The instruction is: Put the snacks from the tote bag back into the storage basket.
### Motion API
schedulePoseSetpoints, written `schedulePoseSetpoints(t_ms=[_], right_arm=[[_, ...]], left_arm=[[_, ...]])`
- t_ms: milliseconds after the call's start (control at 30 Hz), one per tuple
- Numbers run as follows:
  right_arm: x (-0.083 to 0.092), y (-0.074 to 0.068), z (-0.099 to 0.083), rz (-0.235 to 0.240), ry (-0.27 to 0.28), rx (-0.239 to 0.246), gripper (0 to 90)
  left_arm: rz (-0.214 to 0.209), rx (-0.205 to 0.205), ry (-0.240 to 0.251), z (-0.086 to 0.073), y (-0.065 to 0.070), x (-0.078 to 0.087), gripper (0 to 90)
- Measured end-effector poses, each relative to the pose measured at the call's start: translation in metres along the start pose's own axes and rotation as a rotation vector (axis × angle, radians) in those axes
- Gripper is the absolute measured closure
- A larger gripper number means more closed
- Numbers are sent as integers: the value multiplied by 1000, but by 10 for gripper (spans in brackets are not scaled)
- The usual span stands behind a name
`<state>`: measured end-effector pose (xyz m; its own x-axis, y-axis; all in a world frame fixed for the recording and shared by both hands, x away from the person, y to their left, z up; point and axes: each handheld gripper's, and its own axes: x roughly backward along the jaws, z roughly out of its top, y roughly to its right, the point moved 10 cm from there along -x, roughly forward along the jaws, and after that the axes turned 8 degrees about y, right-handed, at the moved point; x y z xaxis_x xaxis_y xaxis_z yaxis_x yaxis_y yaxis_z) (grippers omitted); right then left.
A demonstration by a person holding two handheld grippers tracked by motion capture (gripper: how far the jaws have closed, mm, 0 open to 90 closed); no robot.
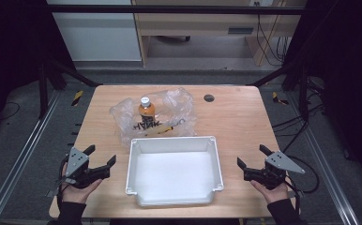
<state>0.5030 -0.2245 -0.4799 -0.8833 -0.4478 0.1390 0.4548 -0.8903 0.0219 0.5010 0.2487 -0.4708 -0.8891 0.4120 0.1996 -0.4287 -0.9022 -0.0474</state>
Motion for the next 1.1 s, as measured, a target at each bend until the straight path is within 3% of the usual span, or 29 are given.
schedulePoseSetpoints(t_ms=[400, 1100], right_arm=[[0, 1, 0, -1, 0, 2, 35], [-1, 0, -2, -3, -8, 2, 34]], left_arm=[[3, 21, 28, 9, 2, -2, 141], [-18, 16, 42, 21, 9, -19, 149]])
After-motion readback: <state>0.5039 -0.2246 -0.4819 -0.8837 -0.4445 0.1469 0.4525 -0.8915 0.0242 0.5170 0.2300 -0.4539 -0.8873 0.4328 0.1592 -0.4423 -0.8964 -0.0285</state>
